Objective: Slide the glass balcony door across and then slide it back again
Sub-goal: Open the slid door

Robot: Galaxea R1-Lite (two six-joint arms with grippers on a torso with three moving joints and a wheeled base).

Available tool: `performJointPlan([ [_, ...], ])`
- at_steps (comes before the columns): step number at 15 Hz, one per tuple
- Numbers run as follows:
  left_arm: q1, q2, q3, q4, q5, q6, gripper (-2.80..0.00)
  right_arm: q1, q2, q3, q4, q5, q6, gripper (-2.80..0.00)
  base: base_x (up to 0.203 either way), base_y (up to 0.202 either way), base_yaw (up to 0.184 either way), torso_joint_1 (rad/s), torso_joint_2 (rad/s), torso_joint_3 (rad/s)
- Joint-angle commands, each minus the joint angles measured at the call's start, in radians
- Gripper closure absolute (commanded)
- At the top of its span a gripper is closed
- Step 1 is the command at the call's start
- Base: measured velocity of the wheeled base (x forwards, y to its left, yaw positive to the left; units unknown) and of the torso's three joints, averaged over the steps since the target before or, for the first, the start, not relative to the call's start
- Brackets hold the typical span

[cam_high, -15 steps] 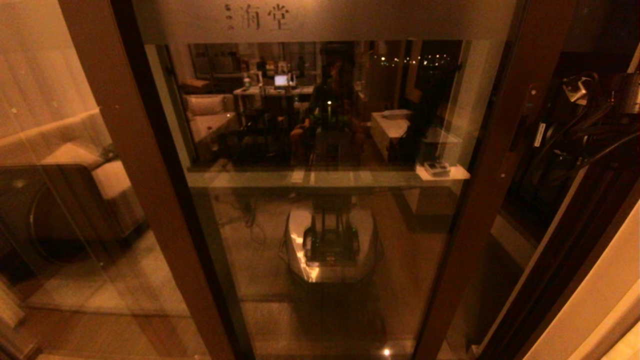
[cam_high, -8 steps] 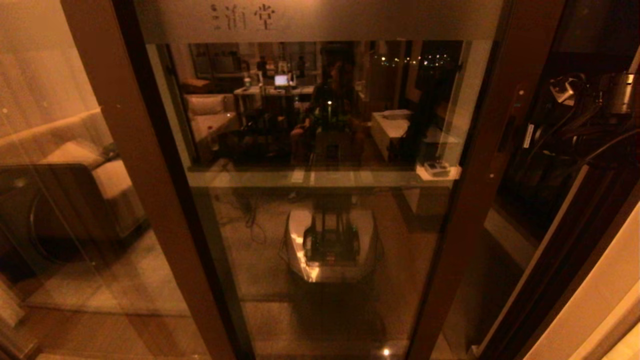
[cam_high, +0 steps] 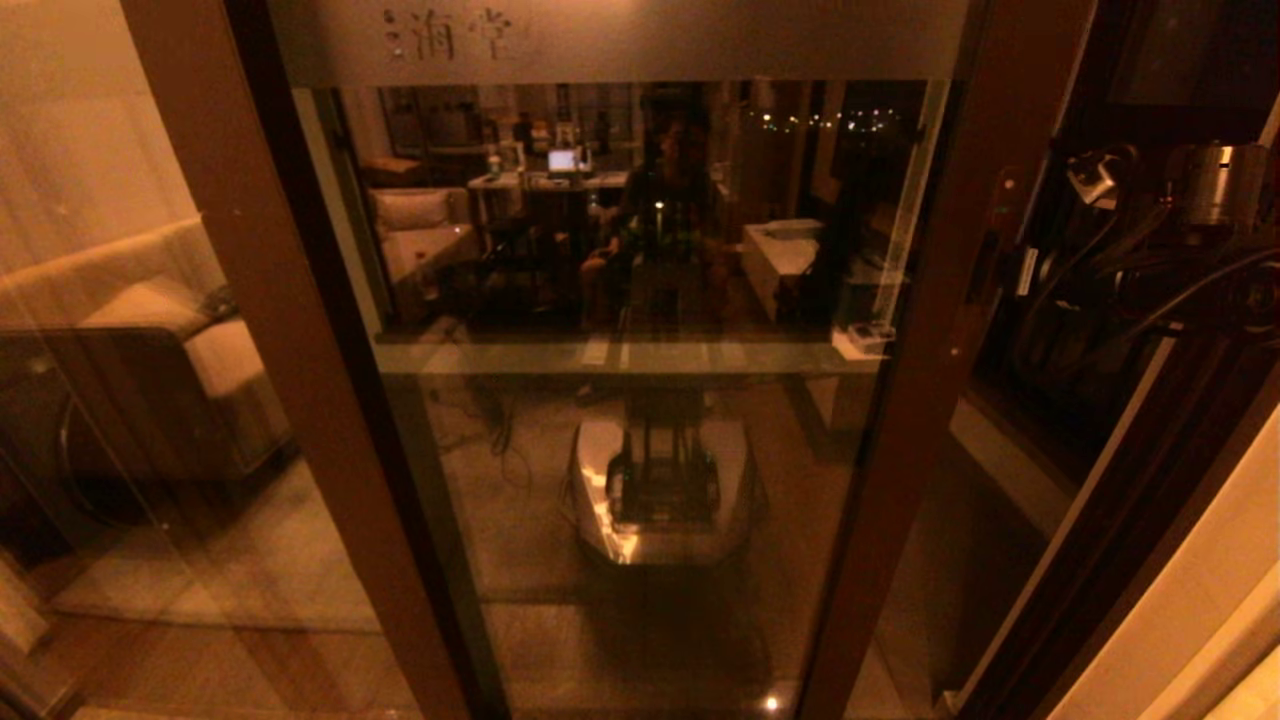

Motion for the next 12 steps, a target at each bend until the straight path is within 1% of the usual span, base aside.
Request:
performJointPlan([
  [1,0.0,0.0,0.0,0.0,0.0,0.001,0.0,0.012,0.009,-0.004,-0.003,0.0,0.0,0.0,0.0,0.0,0.0,0.0,0.0,0.0],
  [6,0.0,0.0,0.001,0.0,0.0,0.001,0.0,0.069,0.009,-0.005,-0.003,-0.005,0.011,0.0,0.0,0.0,0.0,0.0,0.0,0.0],
  [12,0.0,0.0,0.0,0.0,0.0,0.001,0.0,0.1,0.026,-0.005,-0.003,-0.005,0.016,0.0,0.0,0.0,0.0,0.0,0.0,0.0],
])
